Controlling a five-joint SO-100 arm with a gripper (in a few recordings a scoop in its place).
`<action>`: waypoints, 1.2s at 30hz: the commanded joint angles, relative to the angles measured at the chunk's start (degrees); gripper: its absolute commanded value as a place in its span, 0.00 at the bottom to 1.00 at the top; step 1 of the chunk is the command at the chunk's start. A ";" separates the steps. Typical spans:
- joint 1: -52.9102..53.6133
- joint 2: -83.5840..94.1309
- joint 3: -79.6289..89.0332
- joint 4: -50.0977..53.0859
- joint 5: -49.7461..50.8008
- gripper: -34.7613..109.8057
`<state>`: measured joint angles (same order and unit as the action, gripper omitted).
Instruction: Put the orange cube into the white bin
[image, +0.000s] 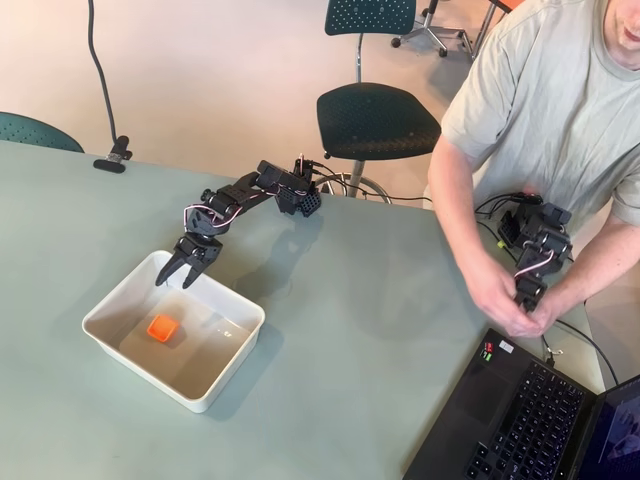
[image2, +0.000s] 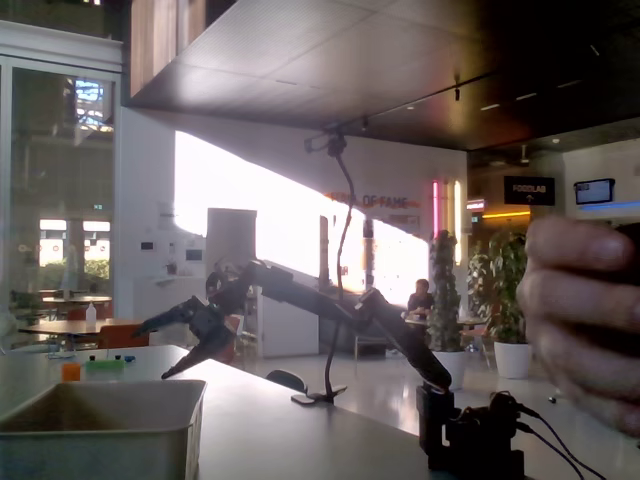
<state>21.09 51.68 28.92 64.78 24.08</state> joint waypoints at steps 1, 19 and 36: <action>0.97 11.25 -2.20 2.20 0.09 0.56; 0.44 51.42 -1.14 34.01 -19.07 0.56; 0.18 97.29 78.93 16.08 -9.40 0.56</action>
<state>21.18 142.82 97.56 89.56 13.27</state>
